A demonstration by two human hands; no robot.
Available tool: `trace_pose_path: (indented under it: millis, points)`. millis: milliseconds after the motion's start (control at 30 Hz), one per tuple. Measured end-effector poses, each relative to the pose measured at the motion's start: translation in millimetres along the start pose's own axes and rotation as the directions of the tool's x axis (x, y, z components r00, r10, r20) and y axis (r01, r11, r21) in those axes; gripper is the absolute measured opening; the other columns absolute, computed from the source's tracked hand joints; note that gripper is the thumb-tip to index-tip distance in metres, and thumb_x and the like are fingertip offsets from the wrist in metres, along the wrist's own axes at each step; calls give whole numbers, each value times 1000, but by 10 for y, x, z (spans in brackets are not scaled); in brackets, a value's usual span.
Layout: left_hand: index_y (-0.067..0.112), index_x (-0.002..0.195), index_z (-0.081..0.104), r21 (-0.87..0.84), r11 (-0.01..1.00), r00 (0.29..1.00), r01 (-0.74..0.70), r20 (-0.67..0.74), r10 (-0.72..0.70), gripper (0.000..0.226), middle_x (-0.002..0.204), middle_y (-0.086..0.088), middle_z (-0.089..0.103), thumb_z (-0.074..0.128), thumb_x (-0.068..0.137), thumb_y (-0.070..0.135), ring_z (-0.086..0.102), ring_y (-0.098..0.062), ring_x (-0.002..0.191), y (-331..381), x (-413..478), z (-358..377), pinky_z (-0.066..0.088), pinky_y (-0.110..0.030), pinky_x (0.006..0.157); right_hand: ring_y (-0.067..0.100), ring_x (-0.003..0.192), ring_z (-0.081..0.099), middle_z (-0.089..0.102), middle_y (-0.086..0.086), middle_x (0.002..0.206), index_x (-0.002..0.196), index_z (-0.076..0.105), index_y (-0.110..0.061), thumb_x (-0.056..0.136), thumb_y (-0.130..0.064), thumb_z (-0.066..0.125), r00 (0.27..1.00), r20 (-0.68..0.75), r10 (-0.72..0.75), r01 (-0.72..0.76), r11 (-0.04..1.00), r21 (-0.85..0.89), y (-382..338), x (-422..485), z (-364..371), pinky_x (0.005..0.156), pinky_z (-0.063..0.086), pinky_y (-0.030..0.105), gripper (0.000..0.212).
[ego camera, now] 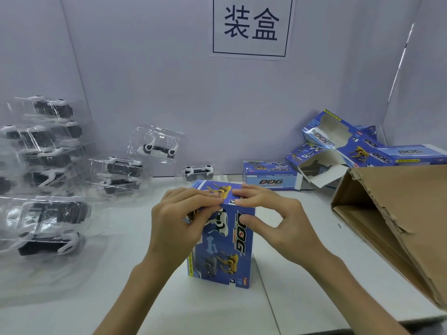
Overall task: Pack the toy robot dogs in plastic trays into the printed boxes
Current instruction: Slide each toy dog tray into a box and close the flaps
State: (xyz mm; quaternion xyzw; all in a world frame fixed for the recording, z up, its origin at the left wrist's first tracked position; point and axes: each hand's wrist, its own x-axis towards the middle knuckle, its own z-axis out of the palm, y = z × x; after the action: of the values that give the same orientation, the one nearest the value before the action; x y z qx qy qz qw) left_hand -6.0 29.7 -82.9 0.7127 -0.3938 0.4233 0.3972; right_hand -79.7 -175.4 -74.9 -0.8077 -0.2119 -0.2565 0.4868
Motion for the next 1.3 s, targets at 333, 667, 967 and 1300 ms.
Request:
trace_pose_path:
  millis: [333,667,967,1300]
  points:
    - [16,87,82,23,999,998,37,-46,-35,9,93,8,77,76,81,19,72,-9,89,81,-8,-43,55,-35,77,11,88,58,64,-8,108,80,49,-30,78,-48,80,869,373,325,-63,820,-568,-464,690,-147,73,46,30,35]
    - [23,105,77,-203,970,990,136,70,-124,21,121,16,71,73,86,18,68,-4,110,-112,90,-169,54,-28,94,5,48,43,57,-2,70,65,49,-21,72,-47,83,668,531,521,78,661,-746,-545,1311,-106,54,36,24,43]
    - [32,116,62,98,848,832,522,160,-531,30,157,10,36,68,93,14,63,-12,85,-661,-560,151,48,-36,82,23,70,70,71,6,89,86,75,-20,70,-42,79,644,-100,758,-646,610,459,308,383,-695,68,62,39,28]
    - [41,139,41,254,956,612,149,736,-291,36,163,17,18,39,104,50,23,0,148,-614,-863,369,17,-16,114,22,130,45,50,-8,137,138,47,-29,102,-35,52,285,-685,671,149,674,723,557,-290,-820,106,42,41,37]
